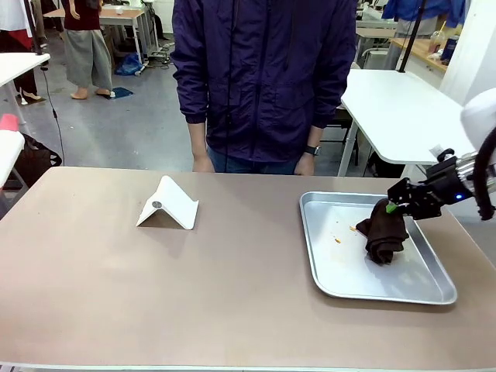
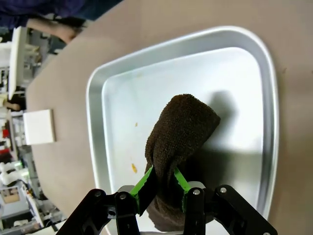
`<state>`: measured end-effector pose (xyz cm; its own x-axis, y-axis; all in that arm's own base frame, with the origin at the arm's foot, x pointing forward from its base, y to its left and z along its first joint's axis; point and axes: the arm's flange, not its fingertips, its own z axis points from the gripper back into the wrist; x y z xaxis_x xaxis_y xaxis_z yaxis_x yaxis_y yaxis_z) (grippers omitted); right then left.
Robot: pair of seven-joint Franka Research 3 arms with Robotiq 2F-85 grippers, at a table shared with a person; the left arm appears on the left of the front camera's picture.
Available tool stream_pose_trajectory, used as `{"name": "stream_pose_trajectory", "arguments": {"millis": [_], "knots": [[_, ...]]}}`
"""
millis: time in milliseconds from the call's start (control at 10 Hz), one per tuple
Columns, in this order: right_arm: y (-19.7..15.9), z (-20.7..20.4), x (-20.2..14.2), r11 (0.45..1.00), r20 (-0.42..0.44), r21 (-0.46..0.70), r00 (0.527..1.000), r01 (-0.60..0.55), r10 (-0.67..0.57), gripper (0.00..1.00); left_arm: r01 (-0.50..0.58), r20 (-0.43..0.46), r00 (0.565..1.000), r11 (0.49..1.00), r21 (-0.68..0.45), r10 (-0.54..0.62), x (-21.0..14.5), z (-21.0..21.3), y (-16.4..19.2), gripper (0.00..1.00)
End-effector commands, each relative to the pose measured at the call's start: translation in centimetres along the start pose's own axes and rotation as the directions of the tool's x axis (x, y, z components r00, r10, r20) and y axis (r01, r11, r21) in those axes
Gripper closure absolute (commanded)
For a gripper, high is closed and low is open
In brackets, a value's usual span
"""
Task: Clean the surface of the table.
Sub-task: Clean the area not pointed to by the person.
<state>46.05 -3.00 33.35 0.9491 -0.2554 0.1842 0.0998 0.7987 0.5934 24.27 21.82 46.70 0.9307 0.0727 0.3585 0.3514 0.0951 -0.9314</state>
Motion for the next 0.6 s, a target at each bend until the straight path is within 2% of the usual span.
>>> {"name": "stream_pose_trajectory", "arguments": {"millis": [0,200,500], "knots": [[0.9,-3.2,0.8,0.999,-0.01,-0.034,1.0,-0.001,0.001,1.0,-0.004,0.012,1.0,1.0,-0.009,0.004,0.2,-0.2,-0.4,0.78],[1.0,-5.9,0.6,0.999,-0.007,-0.047,1.0,-0.013,0.012,1.0,-0.004,0.012,1.0,1.0,-0.009,0.004,0.2,-0.2,-0.4,0.78],[1.5,-8.5,-0.3,1.0,-0.064,-0.013,0.998,-0.023,0.023,1.0,-0.004,0.012,1.0,1.0,-0.009,0.004,0.2,-0.2,-0.4,0.78]]}}
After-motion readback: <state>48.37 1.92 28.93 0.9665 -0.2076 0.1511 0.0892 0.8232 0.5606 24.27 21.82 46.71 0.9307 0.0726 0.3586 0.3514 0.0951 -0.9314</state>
